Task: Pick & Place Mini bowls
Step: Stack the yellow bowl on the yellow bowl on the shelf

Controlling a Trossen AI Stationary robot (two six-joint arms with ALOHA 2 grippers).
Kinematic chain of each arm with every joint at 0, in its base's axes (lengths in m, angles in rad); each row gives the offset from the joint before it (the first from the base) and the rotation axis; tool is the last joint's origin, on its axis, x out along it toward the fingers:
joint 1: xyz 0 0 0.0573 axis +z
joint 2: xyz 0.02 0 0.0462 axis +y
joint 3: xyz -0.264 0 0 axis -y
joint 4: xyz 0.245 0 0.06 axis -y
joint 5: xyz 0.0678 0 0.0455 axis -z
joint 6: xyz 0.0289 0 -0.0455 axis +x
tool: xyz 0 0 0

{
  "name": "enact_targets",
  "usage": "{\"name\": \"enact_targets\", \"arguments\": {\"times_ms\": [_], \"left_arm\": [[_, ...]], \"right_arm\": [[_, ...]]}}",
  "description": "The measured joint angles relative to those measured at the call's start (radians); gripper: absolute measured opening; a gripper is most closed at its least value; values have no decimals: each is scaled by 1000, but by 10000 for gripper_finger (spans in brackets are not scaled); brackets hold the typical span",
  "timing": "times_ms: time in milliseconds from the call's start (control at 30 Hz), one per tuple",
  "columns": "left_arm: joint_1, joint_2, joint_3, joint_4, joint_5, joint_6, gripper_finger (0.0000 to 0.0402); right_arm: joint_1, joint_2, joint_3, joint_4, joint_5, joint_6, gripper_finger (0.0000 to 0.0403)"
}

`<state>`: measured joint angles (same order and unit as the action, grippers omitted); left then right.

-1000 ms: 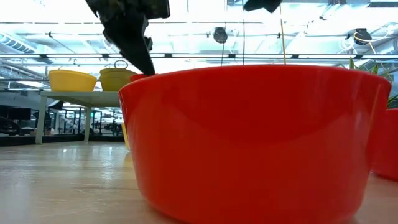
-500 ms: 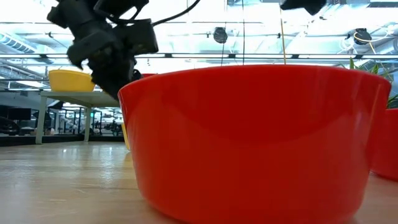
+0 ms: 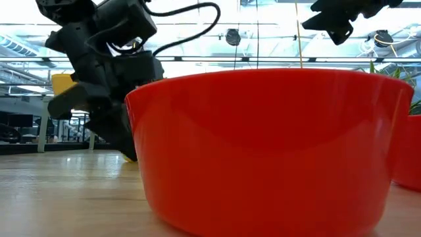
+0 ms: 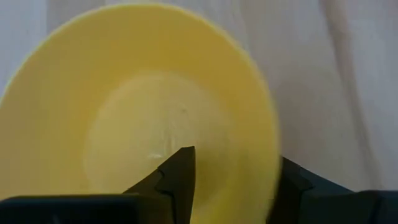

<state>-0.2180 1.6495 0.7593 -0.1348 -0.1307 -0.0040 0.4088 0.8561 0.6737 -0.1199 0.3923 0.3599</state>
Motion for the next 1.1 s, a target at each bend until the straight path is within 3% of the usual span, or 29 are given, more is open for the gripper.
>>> {"name": "enact_targets", "arguments": {"times_ms": [167, 367, 667, 767, 967, 1100], "left_arm": [[0, -1, 0, 8, -28, -12, 117], [1, -63, 2, 9, -35, -60, 14], [0, -282, 34, -6, -53, -140, 6], [9, -378, 40, -21, -162, -141, 12], [47, -575, 38, -218, -483, -203, 9], [80, -696, 38, -314, -611, -245, 9]], "right_arm": [[-1, -4, -7, 5, -3, -1, 156], [-1, -3, -57, 60, -3, -5, 155], [-1, -3, -214, 439, -3, -88, 155], [-1, -3, -276, 602, -3, -151, 155], [-1, -3, -388, 925, -5, -243, 155], [-3, -3, -424, 1055, -59, -276, 155]]}}
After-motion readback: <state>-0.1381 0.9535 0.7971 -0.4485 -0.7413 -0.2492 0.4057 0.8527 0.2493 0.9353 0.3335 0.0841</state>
